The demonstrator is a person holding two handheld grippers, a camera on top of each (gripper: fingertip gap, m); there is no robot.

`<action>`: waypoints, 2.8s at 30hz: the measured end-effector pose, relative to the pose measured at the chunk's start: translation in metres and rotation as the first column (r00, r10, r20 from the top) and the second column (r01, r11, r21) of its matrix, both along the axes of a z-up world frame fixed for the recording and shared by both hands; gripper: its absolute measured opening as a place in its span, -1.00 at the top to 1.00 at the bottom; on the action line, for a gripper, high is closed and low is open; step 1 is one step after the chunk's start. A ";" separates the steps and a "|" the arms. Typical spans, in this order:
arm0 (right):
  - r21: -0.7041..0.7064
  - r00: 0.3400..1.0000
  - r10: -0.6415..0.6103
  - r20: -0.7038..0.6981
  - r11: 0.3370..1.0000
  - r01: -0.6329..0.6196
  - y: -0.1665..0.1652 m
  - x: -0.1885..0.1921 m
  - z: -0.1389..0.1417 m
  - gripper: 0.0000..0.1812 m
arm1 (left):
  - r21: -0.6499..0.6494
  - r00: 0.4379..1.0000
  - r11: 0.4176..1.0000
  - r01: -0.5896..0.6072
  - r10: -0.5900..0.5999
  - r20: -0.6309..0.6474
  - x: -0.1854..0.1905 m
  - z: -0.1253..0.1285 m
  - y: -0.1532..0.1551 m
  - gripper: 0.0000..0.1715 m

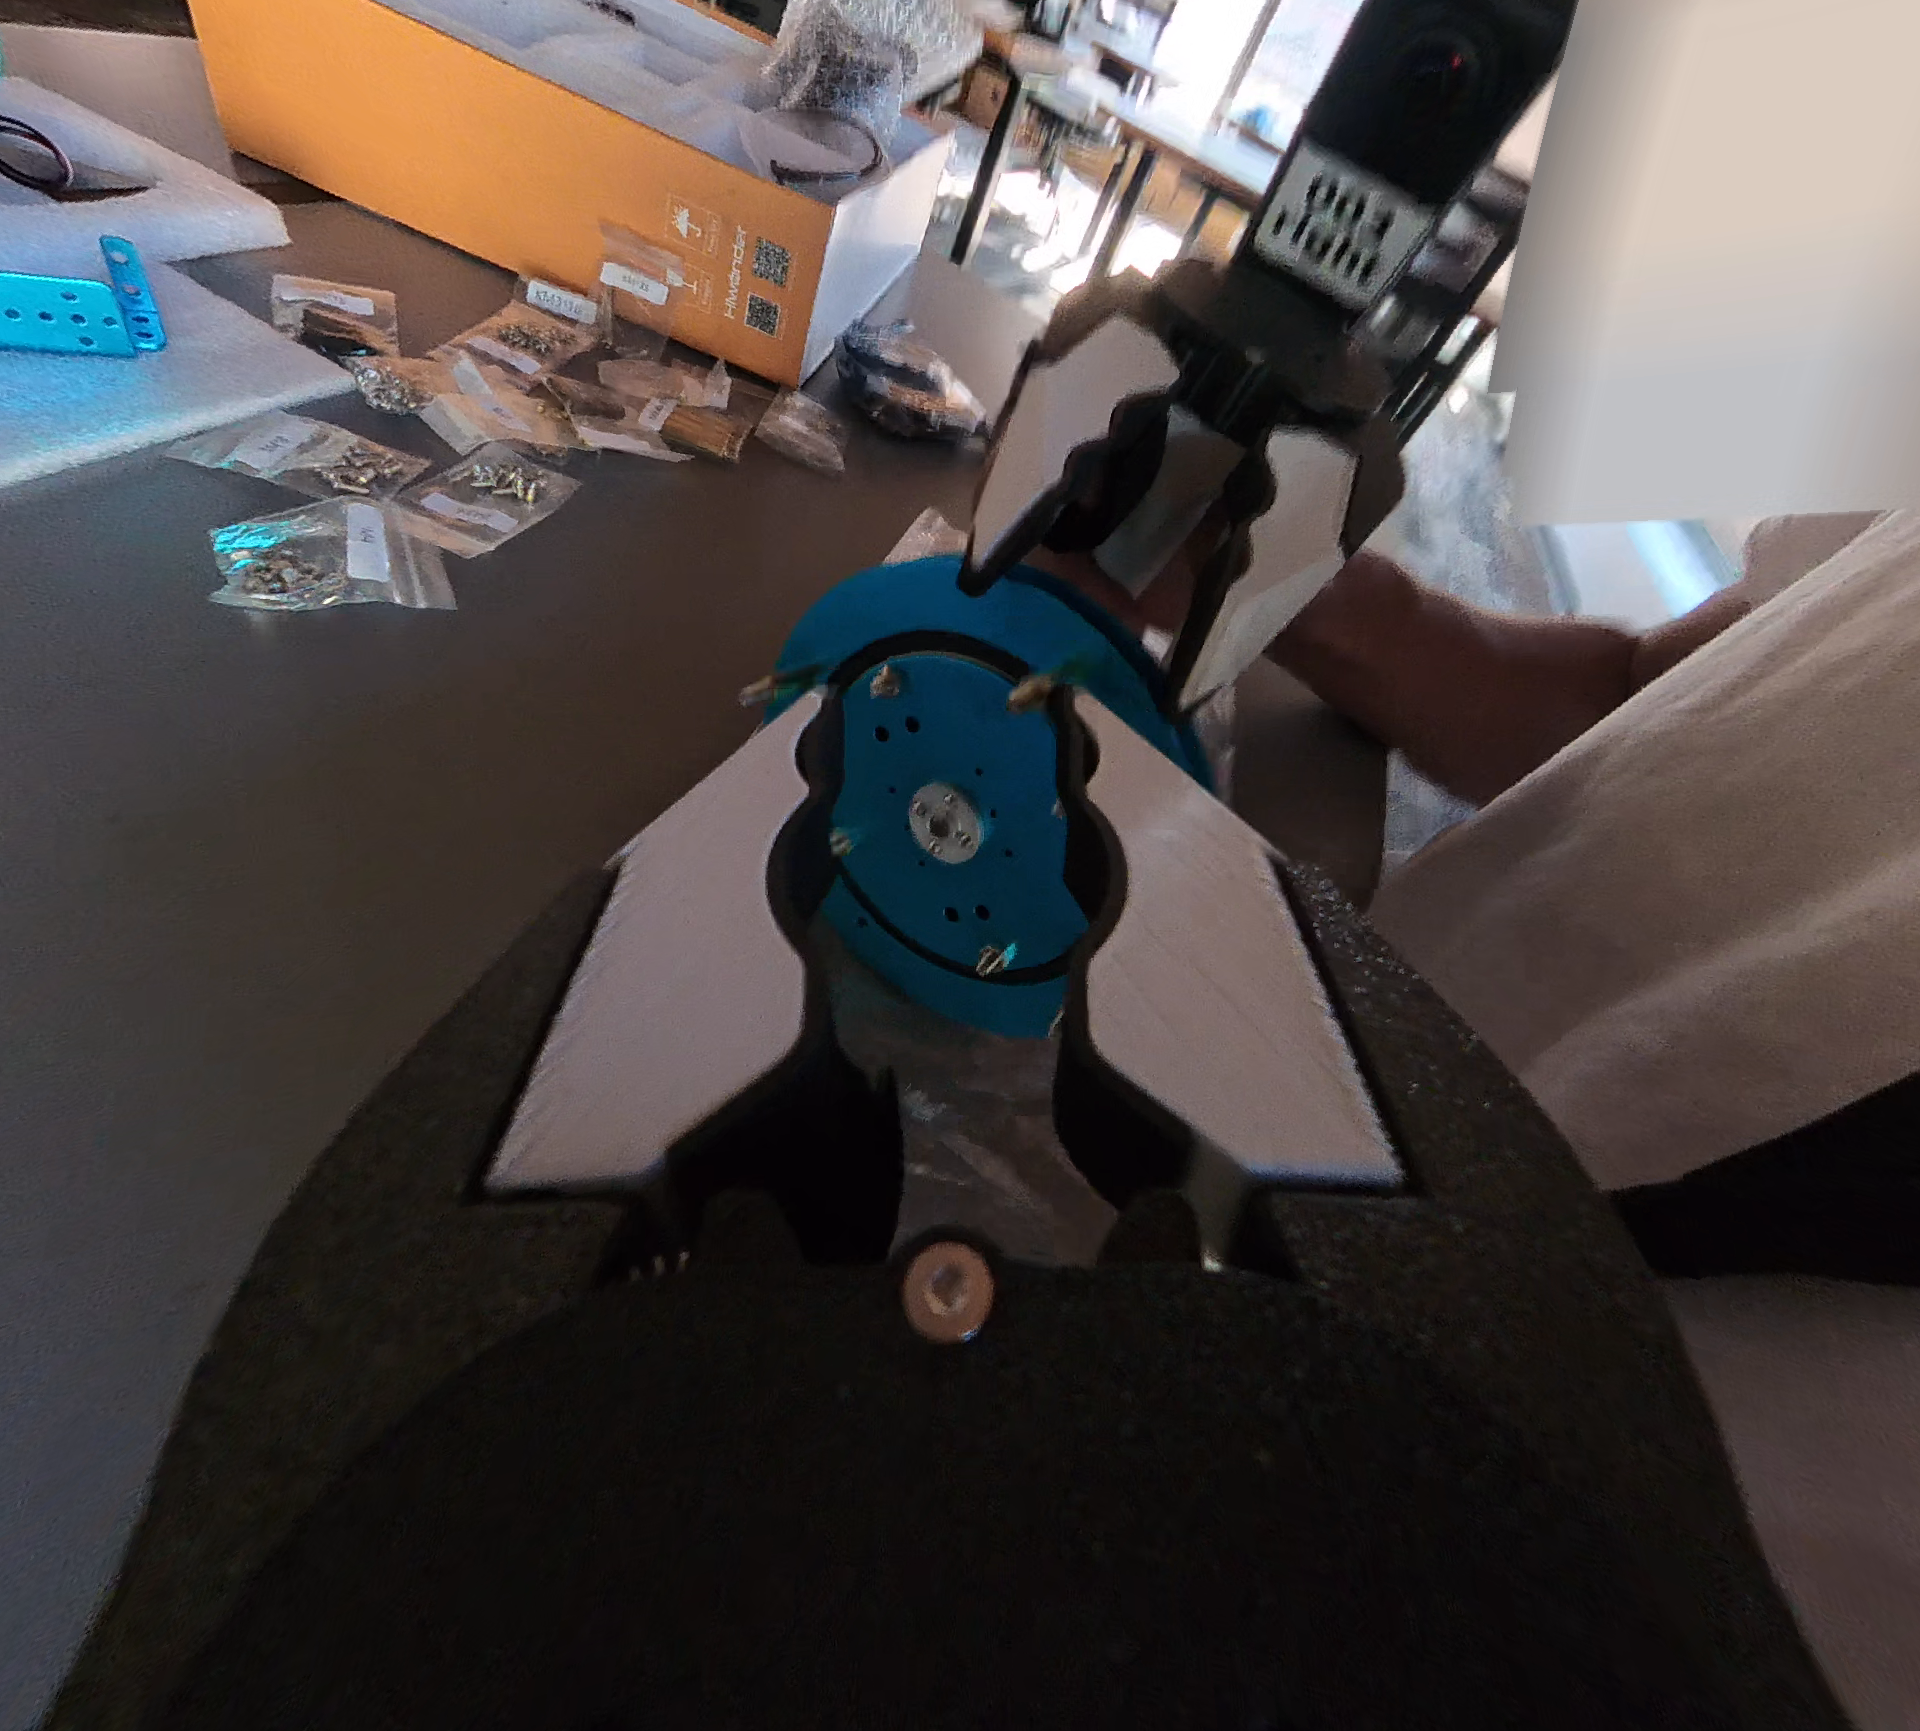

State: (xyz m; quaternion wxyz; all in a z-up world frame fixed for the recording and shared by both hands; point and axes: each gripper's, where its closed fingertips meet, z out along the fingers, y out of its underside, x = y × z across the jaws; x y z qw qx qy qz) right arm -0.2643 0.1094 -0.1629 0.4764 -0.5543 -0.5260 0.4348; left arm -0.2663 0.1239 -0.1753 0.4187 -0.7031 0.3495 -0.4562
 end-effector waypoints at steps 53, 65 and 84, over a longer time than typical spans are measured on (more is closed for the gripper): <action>-0.008 1.000 0.003 -0.002 1.000 -0.003 -0.002 0.001 0.000 0.56 | -0.004 0.997 0.999 -0.039 0.040 0.063 0.009 0.007 0.002 0.52; -0.016 0.999 0.029 -0.024 0.999 -0.029 -0.007 -0.005 0.001 0.58 | 0.125 0.995 0.990 -0.071 0.063 0.072 -0.002 0.002 0.001 0.37; -0.047 0.999 0.028 -0.038 0.998 -0.030 -0.007 -0.005 0.001 0.59 | 0.107 0.988 0.989 -0.104 0.090 0.125 -0.009 -0.002 0.006 0.17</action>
